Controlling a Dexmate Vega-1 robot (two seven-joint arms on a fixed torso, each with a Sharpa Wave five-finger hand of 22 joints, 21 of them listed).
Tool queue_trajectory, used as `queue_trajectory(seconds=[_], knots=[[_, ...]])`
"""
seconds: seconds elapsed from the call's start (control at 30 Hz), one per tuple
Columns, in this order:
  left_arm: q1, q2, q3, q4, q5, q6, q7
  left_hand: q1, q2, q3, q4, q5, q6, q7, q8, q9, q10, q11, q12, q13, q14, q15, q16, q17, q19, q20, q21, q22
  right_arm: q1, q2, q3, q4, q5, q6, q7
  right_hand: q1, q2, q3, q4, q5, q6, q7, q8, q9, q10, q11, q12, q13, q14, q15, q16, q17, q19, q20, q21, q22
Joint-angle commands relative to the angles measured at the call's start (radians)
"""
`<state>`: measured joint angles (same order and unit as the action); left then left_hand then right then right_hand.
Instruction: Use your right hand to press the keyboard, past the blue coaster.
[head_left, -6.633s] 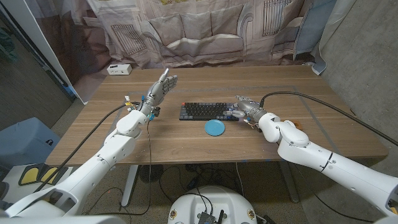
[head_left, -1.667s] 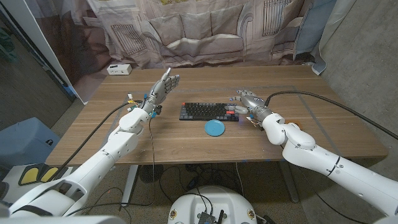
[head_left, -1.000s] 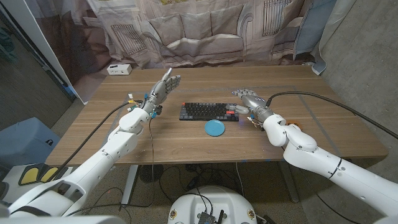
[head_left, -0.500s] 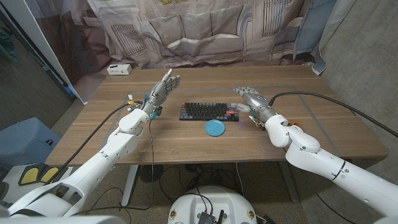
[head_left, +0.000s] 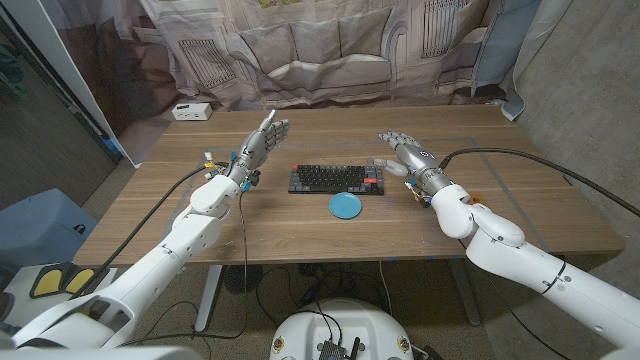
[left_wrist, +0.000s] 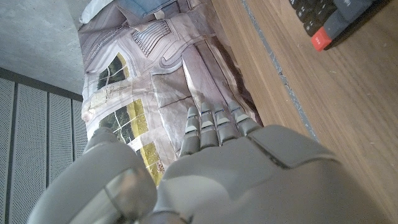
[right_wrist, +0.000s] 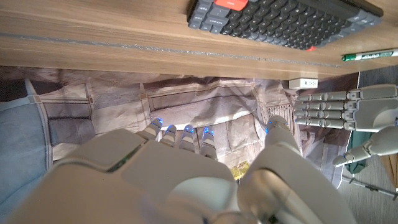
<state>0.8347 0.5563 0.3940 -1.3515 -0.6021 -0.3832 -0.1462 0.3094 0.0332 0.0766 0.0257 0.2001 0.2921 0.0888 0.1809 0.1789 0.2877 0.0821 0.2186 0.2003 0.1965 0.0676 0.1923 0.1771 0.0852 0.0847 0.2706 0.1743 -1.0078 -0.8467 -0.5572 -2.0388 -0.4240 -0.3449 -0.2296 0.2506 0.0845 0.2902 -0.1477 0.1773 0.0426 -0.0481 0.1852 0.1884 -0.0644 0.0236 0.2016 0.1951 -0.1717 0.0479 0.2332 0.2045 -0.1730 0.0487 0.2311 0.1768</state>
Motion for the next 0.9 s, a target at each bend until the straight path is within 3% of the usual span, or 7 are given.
queue_trajectory(seconds=[0.03, 0.27, 0.33, 0.57, 0.77, 0.9], knots=[[0.005, 0.008, 0.001, -0.019, 0.009, 0.014, 0.015, 0.005, 0.007, 0.003, -0.009, -0.002, -0.012, -0.001, -0.003, 0.003, 0.006, -0.004, -0.001, 0.002, 0.011, -0.003, -0.001, 0.003, 0.013, 0.002, -0.005, 0.003, -0.031, 0.02, 0.068, 0.07, 0.147, 0.189, -0.07, 0.011, -0.005, 0.005, -0.001, 0.002, 0.002, 0.0, 0.009, 0.001, 0.024, 0.009, 0.012, 0.003, -0.009, -0.01, 0.01, -0.001, 0.015, -0.008, 0.015, 0.0], [-0.001, 0.002, 0.001, -0.009, 0.009, -0.001, 0.008, 0.006, 0.008, 0.003, -0.01, -0.002, -0.017, 0.002, -0.003, 0.003, 0.004, -0.005, -0.002, 0.002, 0.01, -0.002, -0.002, 0.003, 0.014, 0.002, -0.007, 0.003, -0.03, 0.048, 0.089, 0.139, 0.211, 0.326, -0.106, 0.009, -0.016, 0.001, 0.0, -0.002, 0.014, -0.003, 0.012, 0.0, 0.06, 0.004, 0.021, 0.002, 0.028, -0.009, 0.017, -0.002, 0.081, -0.027, 0.029, -0.001], [0.0, 0.003, 0.001, -0.011, 0.011, -0.002, 0.009, 0.006, 0.008, 0.003, -0.01, -0.002, -0.016, 0.004, -0.002, 0.003, 0.005, -0.004, -0.001, 0.002, 0.01, -0.002, -0.002, 0.003, 0.014, 0.002, -0.008, 0.004, -0.033, 0.05, 0.096, 0.143, 0.218, 0.344, -0.112, 0.009, -0.019, 0.0, -0.001, -0.002, 0.016, -0.006, 0.012, 0.0, 0.074, 0.0, 0.023, 0.002, 0.048, -0.015, 0.021, -0.003, 0.114, -0.036, 0.035, -0.002], [0.001, 0.003, -0.002, -0.008, 0.006, -0.009, 0.003, 0.007, 0.008, 0.003, -0.011, -0.002, -0.012, 0.003, 0.002, 0.003, 0.005, -0.005, -0.001, 0.002, 0.009, -0.002, -0.002, 0.003, 0.015, 0.001, -0.011, 0.004, -0.043, 0.066, 0.118, 0.168, 0.27, 0.403, -0.114, 0.006, -0.026, -0.005, 0.001, -0.002, 0.015, -0.001, 0.011, 0.0, 0.093, 0.003, 0.025, 0.002, 0.077, -0.024, 0.025, -0.004, 0.17, -0.045, 0.045, -0.003], [0.008, 0.011, -0.004, -0.021, 0.007, 0.007, 0.014, 0.007, 0.008, 0.003, -0.012, -0.002, -0.008, 0.003, 0.004, 0.003, 0.009, -0.003, 0.0, 0.002, 0.013, -0.003, -0.001, 0.003, 0.016, 0.001, -0.013, 0.004, -0.031, 0.099, 0.126, 0.246, 0.382, 0.537, -0.069, 0.012, -0.033, -0.008, -0.001, -0.001, 0.074, 0.003, 0.024, -0.001, 0.151, 0.005, 0.032, 0.001, 0.144, -0.042, 0.031, -0.008, 0.302, -0.083, 0.067, -0.005], [0.012, 0.014, -0.006, -0.026, 0.007, 0.009, 0.019, 0.007, 0.008, 0.002, -0.013, -0.002, -0.003, 0.004, 0.007, 0.003, 0.006, -0.003, -0.001, 0.002, 0.013, -0.003, -0.001, 0.003, 0.017, 0.002, -0.015, 0.004, -0.022, 0.122, 0.125, 0.286, 0.411, 0.592, -0.057, 0.014, -0.035, -0.01, -0.001, -0.001, 0.074, 0.012, 0.022, -0.001, 0.151, 0.011, 0.029, 0.0, 0.157, -0.044, 0.032, -0.009, 0.324, -0.089, 0.069, -0.006]])
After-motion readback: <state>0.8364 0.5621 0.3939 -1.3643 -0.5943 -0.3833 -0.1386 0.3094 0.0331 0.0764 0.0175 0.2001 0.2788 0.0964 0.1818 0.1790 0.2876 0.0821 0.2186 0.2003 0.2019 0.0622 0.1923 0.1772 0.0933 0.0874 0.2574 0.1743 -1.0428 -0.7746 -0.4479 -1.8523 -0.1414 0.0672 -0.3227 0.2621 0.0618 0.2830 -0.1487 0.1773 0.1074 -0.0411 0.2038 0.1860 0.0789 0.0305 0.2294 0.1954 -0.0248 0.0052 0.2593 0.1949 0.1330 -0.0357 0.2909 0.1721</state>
